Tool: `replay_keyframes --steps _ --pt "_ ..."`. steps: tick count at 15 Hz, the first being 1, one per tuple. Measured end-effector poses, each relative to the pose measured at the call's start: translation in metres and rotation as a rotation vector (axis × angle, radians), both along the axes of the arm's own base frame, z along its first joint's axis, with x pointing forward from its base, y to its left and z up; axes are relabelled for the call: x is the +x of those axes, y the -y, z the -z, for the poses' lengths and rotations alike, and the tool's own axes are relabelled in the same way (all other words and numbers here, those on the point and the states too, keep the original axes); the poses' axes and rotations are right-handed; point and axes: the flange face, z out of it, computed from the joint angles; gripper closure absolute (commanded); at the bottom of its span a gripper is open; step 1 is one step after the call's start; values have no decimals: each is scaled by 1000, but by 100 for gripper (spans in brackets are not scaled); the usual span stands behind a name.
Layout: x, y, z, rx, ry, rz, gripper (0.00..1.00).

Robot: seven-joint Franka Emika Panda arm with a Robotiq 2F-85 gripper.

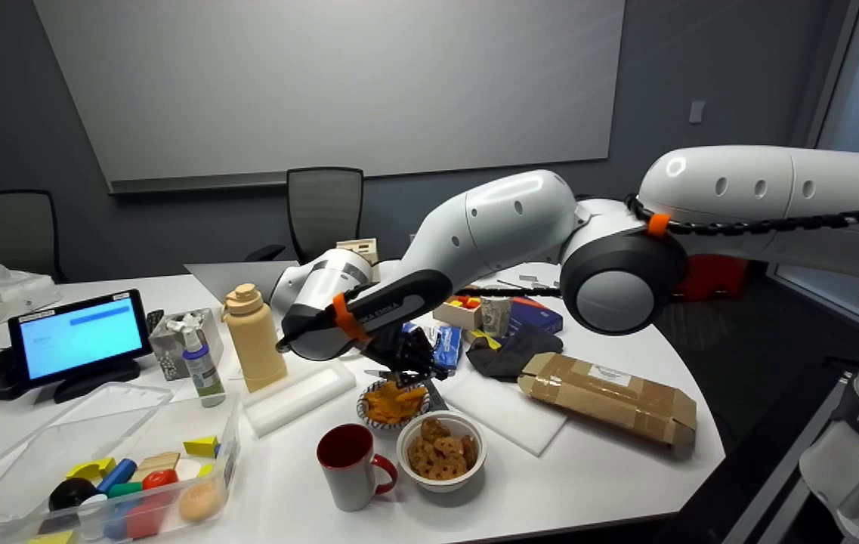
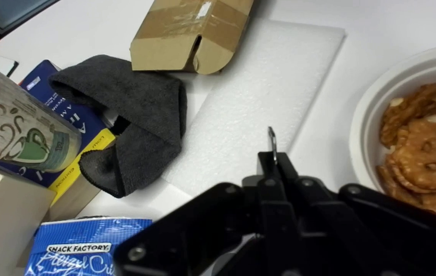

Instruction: Use the spatula to stir in the bowl

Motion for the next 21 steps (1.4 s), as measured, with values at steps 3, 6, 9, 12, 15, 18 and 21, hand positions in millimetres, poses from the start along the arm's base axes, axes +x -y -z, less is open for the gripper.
replay_keyframes --steps 3,6,9,12,15,18,21 --pt "-11 -21 -4 22 16 6 99" --pt "-20 -36 -6 37 51 56 99" --pt "-25 -44 -7 49 86 141 99" --pt "-27 -50 -7 60 116 194 99" --pt "-27 -54 -6 70 136 224 99" --pt "-28 -54 -2 66 146 245 99" --pt "-30 -52 5 46 161 270 99"
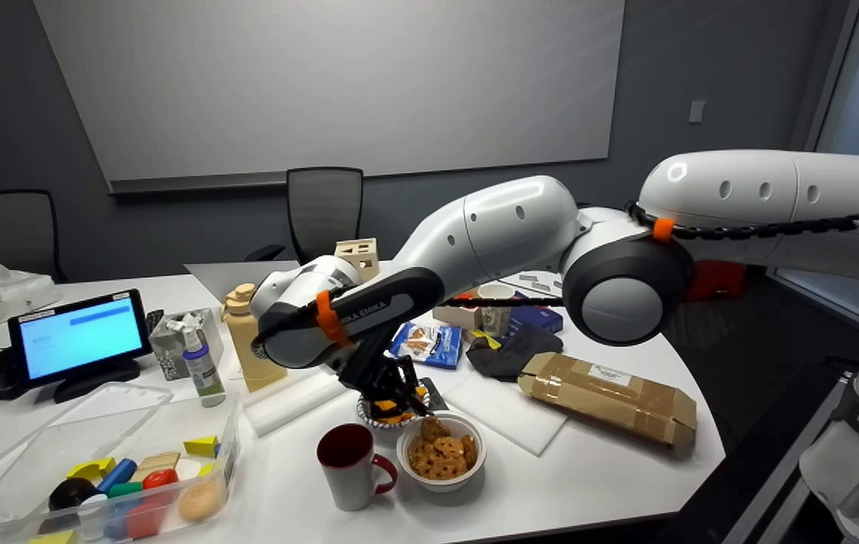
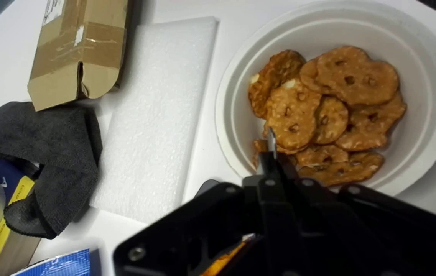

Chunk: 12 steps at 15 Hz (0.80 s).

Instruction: Use the spatula to stir in the bowl

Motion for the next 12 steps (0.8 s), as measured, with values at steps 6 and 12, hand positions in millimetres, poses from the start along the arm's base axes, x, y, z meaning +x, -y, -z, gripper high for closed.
replay_keyframes --steps 6,12 --pt "-3 1 8 -21 10 26 63" --pt "-2 0 6 -20 21 33 16"
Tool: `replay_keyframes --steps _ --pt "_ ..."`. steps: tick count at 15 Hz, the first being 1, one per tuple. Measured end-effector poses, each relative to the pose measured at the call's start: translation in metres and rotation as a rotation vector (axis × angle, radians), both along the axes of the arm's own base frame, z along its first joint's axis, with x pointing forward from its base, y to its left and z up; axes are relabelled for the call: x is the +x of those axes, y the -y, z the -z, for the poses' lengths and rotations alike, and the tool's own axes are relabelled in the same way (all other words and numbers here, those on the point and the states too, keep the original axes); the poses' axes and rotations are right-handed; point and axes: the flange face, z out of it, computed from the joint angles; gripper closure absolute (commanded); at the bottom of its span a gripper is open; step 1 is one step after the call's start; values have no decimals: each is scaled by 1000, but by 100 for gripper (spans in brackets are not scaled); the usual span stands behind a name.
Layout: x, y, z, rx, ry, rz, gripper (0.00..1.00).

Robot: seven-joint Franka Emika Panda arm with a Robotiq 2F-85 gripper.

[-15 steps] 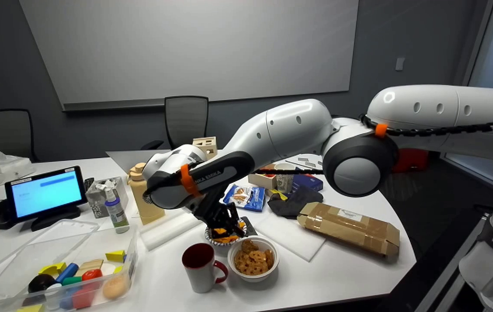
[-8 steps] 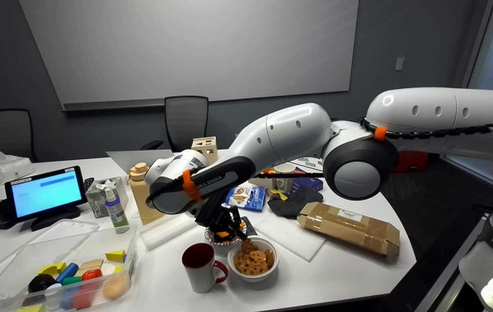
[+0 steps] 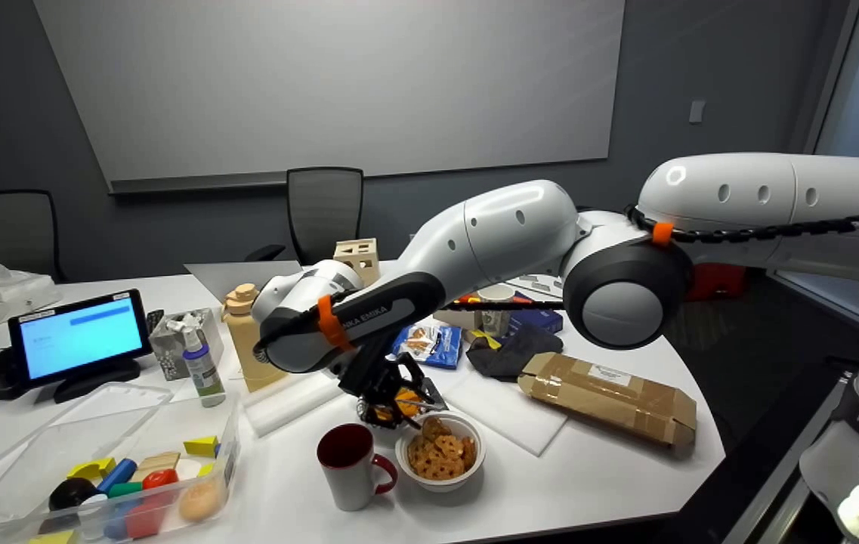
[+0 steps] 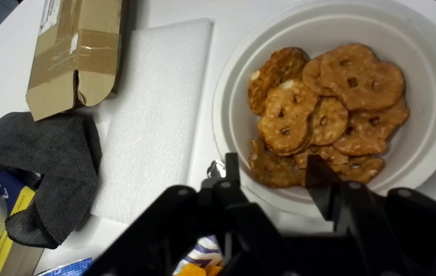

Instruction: Use the spatula to stir in the bowl

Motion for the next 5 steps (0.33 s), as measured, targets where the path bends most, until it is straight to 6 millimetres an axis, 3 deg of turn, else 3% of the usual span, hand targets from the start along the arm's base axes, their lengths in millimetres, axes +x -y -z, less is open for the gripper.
replay_keyframes --steps 2,5 --pt "0 -1 -1 3 3 -1 3" --pt "0 -1 -1 4 5 -2 0"
